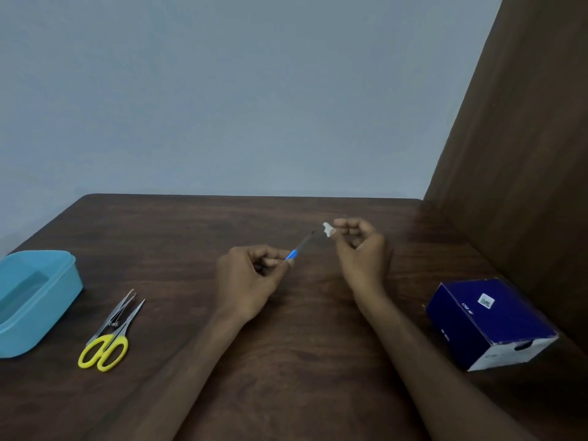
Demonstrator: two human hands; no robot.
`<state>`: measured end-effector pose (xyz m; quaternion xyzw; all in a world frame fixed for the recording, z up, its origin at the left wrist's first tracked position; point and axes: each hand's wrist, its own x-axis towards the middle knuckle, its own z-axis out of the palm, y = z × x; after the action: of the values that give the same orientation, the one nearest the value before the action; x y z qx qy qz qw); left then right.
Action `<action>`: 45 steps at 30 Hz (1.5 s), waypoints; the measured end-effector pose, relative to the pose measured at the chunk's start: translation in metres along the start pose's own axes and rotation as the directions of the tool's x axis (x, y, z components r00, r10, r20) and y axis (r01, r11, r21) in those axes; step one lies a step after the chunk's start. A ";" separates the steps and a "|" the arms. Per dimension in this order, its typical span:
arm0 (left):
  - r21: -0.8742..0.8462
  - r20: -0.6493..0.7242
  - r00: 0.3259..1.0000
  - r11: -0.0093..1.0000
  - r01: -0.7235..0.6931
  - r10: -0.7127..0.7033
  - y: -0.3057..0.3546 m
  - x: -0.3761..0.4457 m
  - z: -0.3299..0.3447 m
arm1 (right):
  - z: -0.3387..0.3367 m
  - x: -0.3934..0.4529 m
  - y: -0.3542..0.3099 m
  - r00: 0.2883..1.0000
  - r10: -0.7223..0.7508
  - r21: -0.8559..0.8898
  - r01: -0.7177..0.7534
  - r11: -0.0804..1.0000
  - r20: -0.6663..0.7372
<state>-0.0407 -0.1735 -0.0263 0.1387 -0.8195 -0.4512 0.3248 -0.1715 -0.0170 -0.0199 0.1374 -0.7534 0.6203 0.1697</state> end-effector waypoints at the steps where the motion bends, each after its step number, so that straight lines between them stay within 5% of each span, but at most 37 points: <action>1: -0.040 -0.014 1.000 0.999 0.020 -0.021 0.001 0.001 -0.001 | 0.002 -0.001 -0.004 0.989 0.148 0.203 -0.149 0.968 0.024; 3: -0.129 -0.034 0.997 0.989 0.068 -0.073 0.002 0.001 -0.002 | 0.007 -0.011 -0.012 0.928 0.310 0.427 -0.372 0.824 0.208; 6: -0.214 -0.028 0.994 0.972 0.095 -0.103 0.002 0.002 -0.004 | 0.015 -0.029 -0.019 0.879 0.303 0.398 -0.444 0.803 0.369; 9: -0.227 -0.003 0.996 0.970 0.084 -0.087 0.003 0.002 -0.005 | 0.021 -0.033 -0.020 0.874 0.263 0.389 -0.427 0.816 0.408; 18: -0.169 0.067 0.995 0.982 0.081 -0.071 0.001 0.003 0.000 | 0.013 -0.020 -0.020 0.848 0.349 0.562 -0.526 0.638 0.398; 28: -0.060 0.106 0.992 0.996 0.068 -0.062 0.001 0.001 -0.001 | 0.001 -0.001 -0.012 0.888 0.364 0.618 -0.457 0.640 0.281; 31: -0.118 0.099 0.992 0.989 0.093 -0.081 0.000 0.003 -0.003 | 0.001 0.001 -0.006 0.916 0.315 0.535 -0.400 0.745 0.246; 40: -0.121 0.132 0.989 0.989 0.079 -0.063 -0.003 0.003 -0.003 | 0.001 -0.007 -0.012 0.846 0.252 0.488 -0.486 0.725 0.469; 45: -0.104 0.124 0.991 0.992 0.069 -0.056 -0.003 0.003 -0.001 | 0.001 -0.007 -0.008 0.855 0.232 0.434 -0.447 0.782 0.463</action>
<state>-0.0430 -0.1776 -0.0275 0.1190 -0.8075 -0.5122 0.2674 -0.1620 -0.0195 -0.0161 0.1564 -0.5841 0.7835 -0.1429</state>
